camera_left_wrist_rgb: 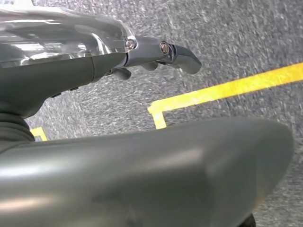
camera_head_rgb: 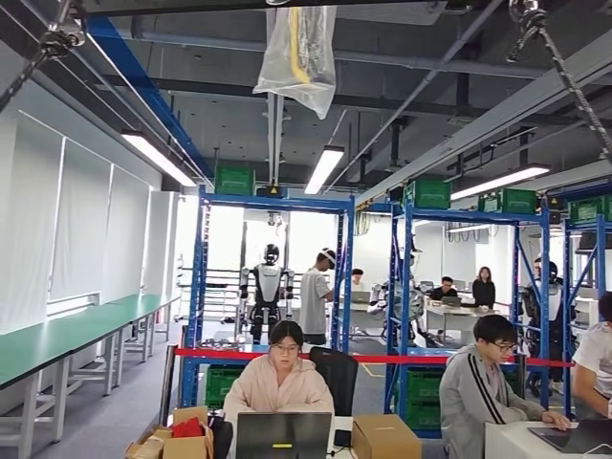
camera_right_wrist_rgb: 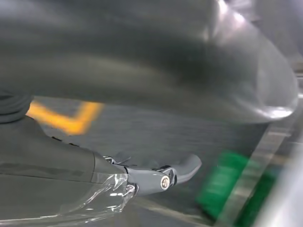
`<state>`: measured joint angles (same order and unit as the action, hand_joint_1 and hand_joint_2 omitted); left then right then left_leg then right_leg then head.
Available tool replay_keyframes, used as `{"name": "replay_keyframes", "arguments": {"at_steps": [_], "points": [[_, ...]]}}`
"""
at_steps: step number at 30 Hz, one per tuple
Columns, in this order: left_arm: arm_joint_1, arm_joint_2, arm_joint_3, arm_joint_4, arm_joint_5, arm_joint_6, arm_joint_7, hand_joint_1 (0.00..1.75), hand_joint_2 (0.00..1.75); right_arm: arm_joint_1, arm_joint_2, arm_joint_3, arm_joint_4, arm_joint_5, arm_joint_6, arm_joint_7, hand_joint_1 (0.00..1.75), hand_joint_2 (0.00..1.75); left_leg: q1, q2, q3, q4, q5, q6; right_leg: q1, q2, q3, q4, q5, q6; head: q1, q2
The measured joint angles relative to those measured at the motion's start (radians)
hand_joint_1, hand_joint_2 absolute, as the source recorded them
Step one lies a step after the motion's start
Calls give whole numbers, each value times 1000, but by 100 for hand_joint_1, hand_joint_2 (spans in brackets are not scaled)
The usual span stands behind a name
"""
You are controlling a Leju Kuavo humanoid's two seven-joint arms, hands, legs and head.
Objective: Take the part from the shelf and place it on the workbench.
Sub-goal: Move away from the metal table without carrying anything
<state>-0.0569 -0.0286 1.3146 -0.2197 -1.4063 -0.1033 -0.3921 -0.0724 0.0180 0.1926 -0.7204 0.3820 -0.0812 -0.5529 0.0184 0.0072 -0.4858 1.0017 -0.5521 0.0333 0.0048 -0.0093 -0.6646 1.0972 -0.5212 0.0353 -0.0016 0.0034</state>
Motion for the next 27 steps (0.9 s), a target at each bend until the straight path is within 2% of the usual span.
{"name": "replay_keyframes", "arguments": {"at_steps": [2,3,4,5,6,7,8,9,10,11,12,13,14,15,17,18,19,20,21,22,23,24,25,27], "points": [[-1,0,0,0,0,0,1,0,0,-21,2,-9,123,4,-54,57,0,0,-5,0,-28,1,22,7,-5,1,-28,127,-93,7,0,0],[0,0,0,0,0,0,2,0,0,-27,2,-19,176,-5,-66,85,0,0,-8,0,-42,2,32,9,-6,1,-32,180,-112,8,0,0],[0,0,1,0,0,0,4,0,0,-30,3,-29,223,-14,-71,111,0,0,-11,0,-56,3,42,9,-7,2,-23,206,-111,8,0,0],[1,0,1,0,0,1,5,0,0,-31,3,-41,264,-23,-72,134,0,0,-13,0,-69,4,51,9,-6,3,4,193,-90,5,0,0],[2,0,1,0,0,2,7,0,0,-31,2,-52,299,-31,-72,156,0,0,-16,0,-81,5,60,9,-5,4,47,144,-63,-1,0,0],[2,-1,1,0,-1,2,9,0,0,-30,1,-64,327,-37,-72,177,0,0,-17,0,-90,5,68,8,-2,7,104,69,-42,-10,0,0],[2,-2,1,0,-1,3,10,0,0,-30,0,-76,352,-42,-72,197,0,0,-19,0,-97,6,76,5,3,8,162,-18,-33,-21,0,0],[2,-3,1,0,-2,4,11,0,0,-28,-2,-87,374,-47,-72,219,0,0,-20,1,-103,6,84,2,7,9,206,-89,-33,-29,0,0],[1,-4,1,0,-3,5,11,0,0,-26,-4,-97,396,-51,-71,240,0,0,-18,2,-108,5,93,-3,12,10,233,-136,-37,-35,1,0],[1,-4,2,0,-4,5,11,0,0,-22,-5,-107,416,-53,-71,260,0,0,-17,2,-113,4,102,-9,16,10,241,-160,-37,-39,1,0],[1,-4,2,0,-6,6,11,0,0,-17,-6,-115,434,-54,-70,276,0,0,-15,2,-118,2,108,-14,16,9,239,-169,-29,-42,1,0],[2,-4,2,0,-7,6,11,0,0,-12,-7,-122,449,-55,-70,292,0,0,-14,1,-124,4,100,-19,15,7,233,-175,-17,-48,0,0],[4,-4,2,0,-8,6,11,0,0,-7,-8,-127,460,-56,-69,306,0,0,-14,0,-133,20,74,-22,13,5,224,-180,-4,-54,0,0],[4,-5,2,0,-9,5,11,0,0,-1,-8,-132,471,-58,-67,320,0,0,-13,-2,-145,56,31,-24,10,2,212,-183,8,-60,0,0],[4,-5,3,0,-9,5,11,0,0,11,-8,-143,488,-62,-61,351,0,0,-12,-2,-174,181,-66,-29,11,-1,179,-170,24,-64,1,1],[4,-5,3,0,-9,5,11,0,0,16,-7,-147,496,-63,-57,368,0,0,-11,-2,-184,243,-93,-32,11,-2,161,-161,30,-64,1,0],[4,-5,3,0,-9,5,11,0,0,20,-6,-152,503,-65,-53,387,0,0,-11,-2,-182,282,-97,-35,11,-4,143,-151,35,-62,1,0],[4,-5,4,0,-9,6,11,0,0,23,-5,-155,508,-68,-49,405,0,0,-9,-2,-163,285,-79,-38,9,-4,124,-139,41,-60,1,0],[4,-4,4,0,-9,6,11,0,0,25,-3,-159,513,-71,-45,426,0,0,-7,-2,-129,251,-51,-42,7,-4,105,-126,45,-57,1,0],[3,-4,4,0,-10,6,11,0,0,26,-2,-165,517,-76,-40,447,0,0,-3,-2,-82,191,-28,-45,5,-3,86,-112,49,-53,1,0],[1,-4,4,0,-10,6,11,0,0,26,-1,-170,520,-82,-35,467,0,0,-2,-2,-33,119,-17,-48,5,-2,68,-96,52,-49,1,0],[-1,-4,4,0,-11,6,11,0,0,27,1,-176,522,-87,-29,487,0,0,-1,-3,3,59,-19,-46,5,-2,54,-83,56,-43,1,0],[-2,-4,4,0,-11,6,11,0,0,29,1,-181,524,-91,-24,506,0,0,-1,-4,23,21,-27,-43,6,-2,44,-74,61,-38,1,0],[-2,-5,4,0,-12,6,11,0,0,33,3,-192,529,-97,-17,547,0,0,-4,-4,25,2,-31,-29,6,-1,32,-69,75,-26,0,0]]}}
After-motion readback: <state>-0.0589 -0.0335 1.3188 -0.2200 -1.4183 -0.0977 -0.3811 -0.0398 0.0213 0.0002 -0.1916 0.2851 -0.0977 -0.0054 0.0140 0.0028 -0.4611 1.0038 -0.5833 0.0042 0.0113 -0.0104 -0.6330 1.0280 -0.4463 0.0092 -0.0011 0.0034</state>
